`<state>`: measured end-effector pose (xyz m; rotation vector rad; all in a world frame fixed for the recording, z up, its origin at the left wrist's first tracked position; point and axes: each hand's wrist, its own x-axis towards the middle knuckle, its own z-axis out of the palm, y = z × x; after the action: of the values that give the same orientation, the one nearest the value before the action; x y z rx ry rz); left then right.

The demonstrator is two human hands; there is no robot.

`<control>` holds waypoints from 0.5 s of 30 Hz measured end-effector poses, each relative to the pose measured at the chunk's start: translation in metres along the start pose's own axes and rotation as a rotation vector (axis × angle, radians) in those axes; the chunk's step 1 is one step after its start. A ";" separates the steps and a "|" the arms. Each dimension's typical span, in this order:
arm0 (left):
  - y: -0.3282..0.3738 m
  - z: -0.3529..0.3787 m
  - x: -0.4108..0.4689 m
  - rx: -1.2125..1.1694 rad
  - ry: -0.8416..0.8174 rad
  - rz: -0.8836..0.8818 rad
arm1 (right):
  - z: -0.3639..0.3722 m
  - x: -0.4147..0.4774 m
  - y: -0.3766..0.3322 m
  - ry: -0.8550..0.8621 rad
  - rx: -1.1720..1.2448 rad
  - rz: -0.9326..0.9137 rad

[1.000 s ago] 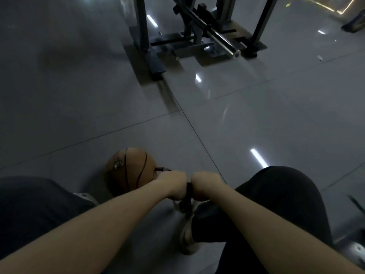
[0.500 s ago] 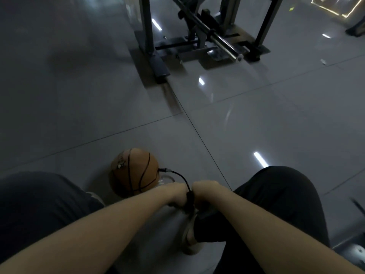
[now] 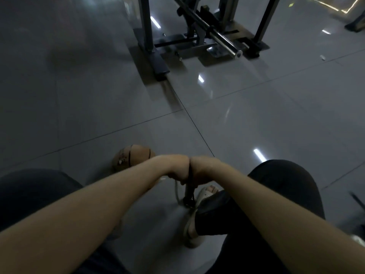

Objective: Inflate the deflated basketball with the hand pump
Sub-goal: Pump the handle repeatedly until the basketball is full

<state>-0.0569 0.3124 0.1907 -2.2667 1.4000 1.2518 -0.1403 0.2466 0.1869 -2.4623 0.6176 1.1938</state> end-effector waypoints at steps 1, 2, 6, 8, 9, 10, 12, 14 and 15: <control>-0.001 0.010 0.003 0.009 0.029 0.004 | 0.011 0.006 0.001 0.022 -0.031 0.018; -0.002 0.019 0.008 0.035 0.042 0.007 | 0.021 0.011 0.003 0.039 -0.045 0.040; -0.002 0.050 0.027 0.192 -0.004 0.023 | 0.047 0.035 0.007 0.015 -0.077 0.056; -0.005 0.062 0.034 0.187 0.012 0.041 | 0.055 0.044 0.009 -0.021 -0.073 0.047; -0.007 0.066 0.036 0.177 0.032 0.054 | 0.059 0.049 0.010 -0.021 -0.062 0.041; -0.010 0.070 0.038 0.166 0.062 0.069 | 0.060 0.050 0.010 -0.015 -0.057 0.037; -0.013 0.074 0.040 0.137 0.113 0.081 | 0.062 0.053 0.012 0.018 -0.055 0.016; -0.015 0.072 0.037 0.110 0.127 0.078 | 0.061 0.054 0.011 0.053 -0.048 0.007; -0.014 0.069 0.035 0.105 0.118 0.083 | 0.061 0.055 0.011 0.058 -0.045 0.005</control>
<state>-0.0771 0.3357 0.1183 -2.2653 1.5770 1.0555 -0.1553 0.2531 0.1060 -2.5428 0.6191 1.1538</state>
